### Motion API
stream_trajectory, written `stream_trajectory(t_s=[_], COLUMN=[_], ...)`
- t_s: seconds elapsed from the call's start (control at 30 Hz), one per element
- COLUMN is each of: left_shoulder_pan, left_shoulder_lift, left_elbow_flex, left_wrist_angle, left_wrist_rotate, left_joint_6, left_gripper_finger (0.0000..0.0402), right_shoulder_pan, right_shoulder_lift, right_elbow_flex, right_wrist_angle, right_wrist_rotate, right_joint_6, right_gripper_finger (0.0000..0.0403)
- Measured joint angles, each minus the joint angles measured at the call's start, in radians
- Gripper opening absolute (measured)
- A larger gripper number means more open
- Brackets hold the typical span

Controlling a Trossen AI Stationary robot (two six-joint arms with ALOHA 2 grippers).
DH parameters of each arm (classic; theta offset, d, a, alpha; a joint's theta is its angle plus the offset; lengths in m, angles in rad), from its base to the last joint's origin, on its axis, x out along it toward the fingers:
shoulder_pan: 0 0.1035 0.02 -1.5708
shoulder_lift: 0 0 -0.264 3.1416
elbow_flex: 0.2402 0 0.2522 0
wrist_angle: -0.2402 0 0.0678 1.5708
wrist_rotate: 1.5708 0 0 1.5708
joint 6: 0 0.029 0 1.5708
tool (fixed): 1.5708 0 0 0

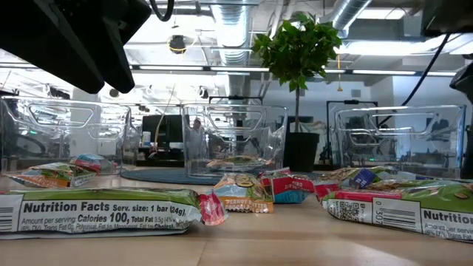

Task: Pick and place Granola Bars by type
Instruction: Put the blue granola bar into the right transparent bin

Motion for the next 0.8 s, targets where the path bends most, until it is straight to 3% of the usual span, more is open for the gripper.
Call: stream_trajectory(t_s=[0.27, 0.8], left_shoulder_pan=[0.000, 0.000], left_shoulder_lift=[0.000, 0.000], left_elbow_flex=[0.000, 0.000], left_wrist_angle=[-0.001, -0.001], left_wrist_rotate=[0.000, -0.002], left_joint_6=[-0.001, -0.002], left_gripper_finger=[0.0132, 0.0132], right_shoulder_pan=[-0.024, 0.012], right_shoulder_lift=[-0.001, -0.001], right_elbow_flex=[-0.009, -0.009], right_wrist_angle=[0.002, 0.011], right_wrist_rotate=[-0.068, -0.083], right_joint_6=[0.024, 0.066], right_gripper_finger=[0.0243, 0.0201])
